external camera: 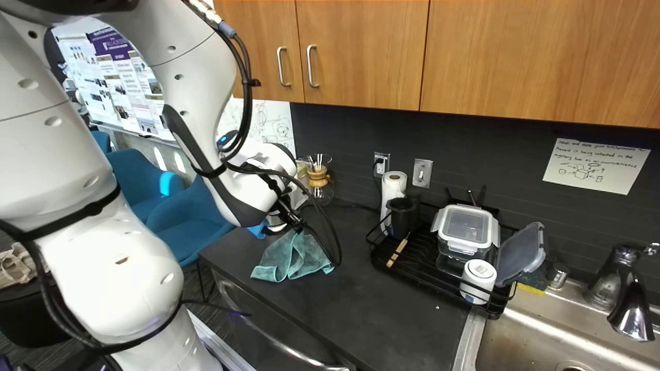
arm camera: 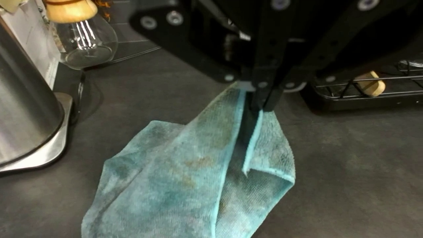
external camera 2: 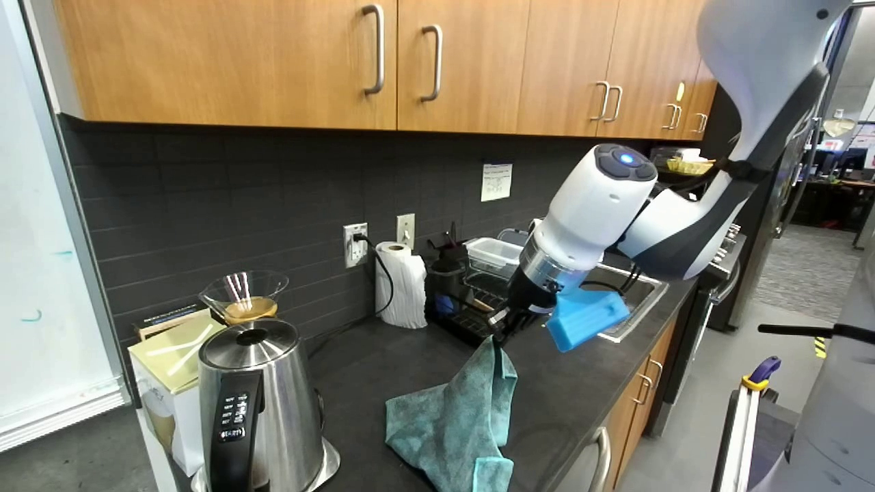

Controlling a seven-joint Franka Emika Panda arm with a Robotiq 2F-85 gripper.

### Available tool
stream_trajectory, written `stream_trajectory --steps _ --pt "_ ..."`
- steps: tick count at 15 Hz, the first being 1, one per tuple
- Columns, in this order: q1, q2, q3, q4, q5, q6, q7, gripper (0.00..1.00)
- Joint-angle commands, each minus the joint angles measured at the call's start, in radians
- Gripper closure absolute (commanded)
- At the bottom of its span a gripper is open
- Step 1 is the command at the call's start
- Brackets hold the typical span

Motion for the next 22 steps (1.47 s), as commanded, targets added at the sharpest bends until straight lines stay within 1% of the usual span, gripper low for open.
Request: stream_trajectory --steps 1,4,5,6,7,8,9,11,12,14,15,16,17,19,20,21,22 --pt "0.02 -0.02 0.024 0.001 0.063 -0.058 -0.045 1.0" --pt "0.043 -0.041 0.038 0.011 0.102 -0.099 -0.064 1.0" --pt "0.051 -0.089 0.041 -0.024 0.14 -0.109 -0.093 1.0" --pt "0.059 -0.094 0.043 -0.02 0.155 -0.117 -0.101 1.0" --pt "0.071 -0.073 0.045 0.012 0.156 -0.133 -0.094 1.0" --pt "0.081 -0.094 0.045 0.008 0.172 -0.145 -0.103 1.0" --pt "0.091 -0.143 0.045 -0.023 0.205 -0.155 -0.127 1.0" --pt "0.121 -0.143 0.042 0.006 0.236 -0.188 -0.138 1.0" --pt "0.134 -0.184 0.039 -0.017 0.271 -0.202 -0.165 1.0" --pt "0.172 -0.19 0.028 0.011 0.321 -0.237 -0.193 1.0" --pt "0.185 -0.243 0.023 -0.02 0.36 -0.251 -0.221 1.0" --pt "0.203 -0.261 0.015 -0.018 0.391 -0.265 -0.238 1.0" --pt "0.228 -0.25 0.003 0.012 0.414 -0.286 -0.25 1.0" --pt "0.268 -0.34 -0.013 -0.026 0.486 -0.326 -0.3 1.0" --pt "0.301 -0.335 -0.03 0.005 0.506 -0.355 -0.311 1.0" --pt "0.33 -0.364 -0.044 0.006 0.536 -0.386 -0.333 1.0" --pt "0.35 -0.428 -0.052 -0.026 0.572 -0.413 -0.362 1.0"
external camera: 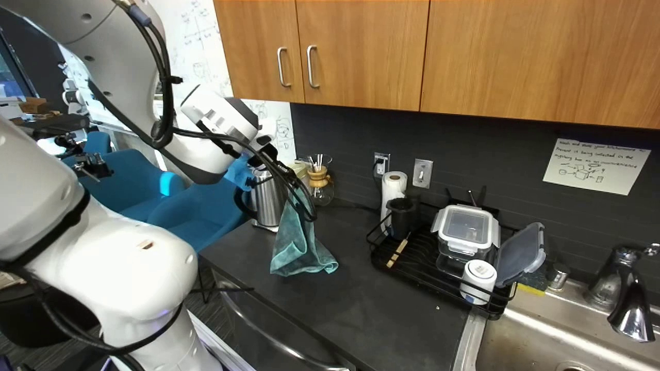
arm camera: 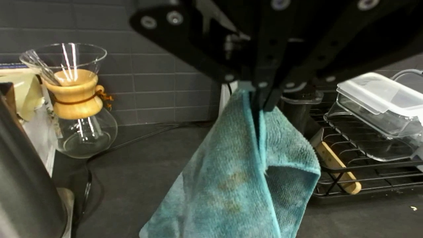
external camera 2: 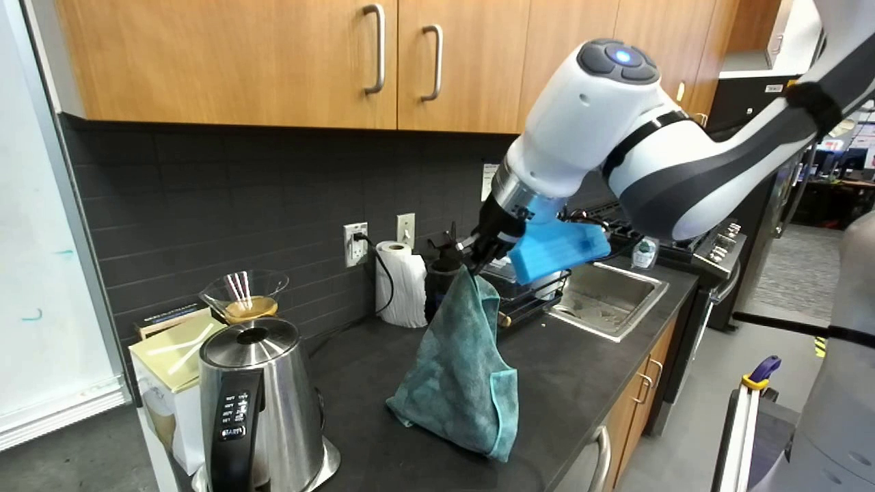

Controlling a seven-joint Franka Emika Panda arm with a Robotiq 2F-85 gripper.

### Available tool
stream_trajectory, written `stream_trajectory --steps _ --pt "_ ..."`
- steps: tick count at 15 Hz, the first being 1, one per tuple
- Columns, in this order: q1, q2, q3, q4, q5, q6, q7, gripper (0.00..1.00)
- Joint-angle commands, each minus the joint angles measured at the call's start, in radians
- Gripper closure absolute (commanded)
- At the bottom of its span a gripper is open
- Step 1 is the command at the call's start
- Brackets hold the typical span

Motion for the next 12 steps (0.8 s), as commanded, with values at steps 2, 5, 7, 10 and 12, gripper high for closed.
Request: stream_trajectory --steps 2,5,7,10,12 --pt "0.15 -0.163 -0.077 -0.003 0.13 -0.162 -0.114 1.0" --pt "0.239 -0.278 -0.11 -0.004 0.203 -0.295 -0.181 1.0" --pt "0.264 -0.391 -0.11 -0.051 0.23 -0.363 -0.216 1.0" --pt "0.335 -0.432 -0.138 -0.005 0.235 -0.473 -0.232 1.0" --pt "0.363 -0.45 -0.149 -0.004 0.227 -0.55 -0.267 1.0"
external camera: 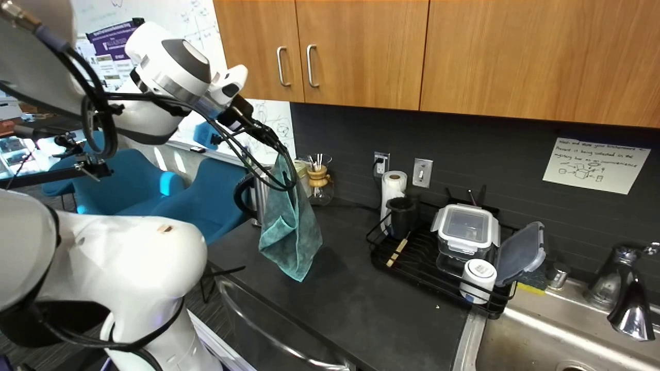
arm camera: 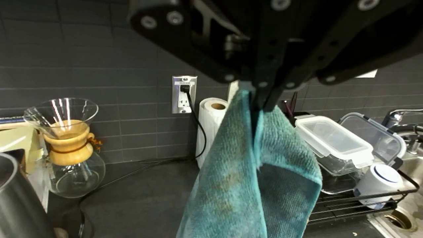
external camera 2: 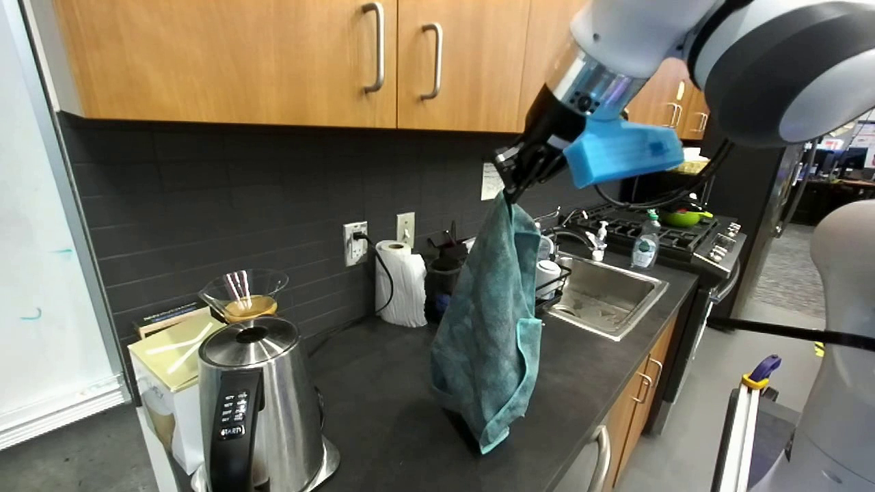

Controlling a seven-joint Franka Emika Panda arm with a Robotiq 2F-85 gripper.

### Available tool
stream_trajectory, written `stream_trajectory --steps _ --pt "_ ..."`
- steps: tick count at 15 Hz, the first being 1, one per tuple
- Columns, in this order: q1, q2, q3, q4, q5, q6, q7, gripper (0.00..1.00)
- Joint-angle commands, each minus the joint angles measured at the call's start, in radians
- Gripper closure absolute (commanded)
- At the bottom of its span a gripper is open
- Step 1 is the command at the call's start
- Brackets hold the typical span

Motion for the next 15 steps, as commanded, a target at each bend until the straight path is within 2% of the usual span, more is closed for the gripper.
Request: stream_trajectory --steps 1,9,15 --pt "0.051 -0.038 -0.035 0.0 0.002 -0.123 -0.065 1.0" --pt "0.054 0.032 -0.097 -0.016 -0.086 -0.184 -0.038 1.0" --pt "0.04 0.046 -0.094 -0.018 -0.074 -0.179 -0.044 0.99"
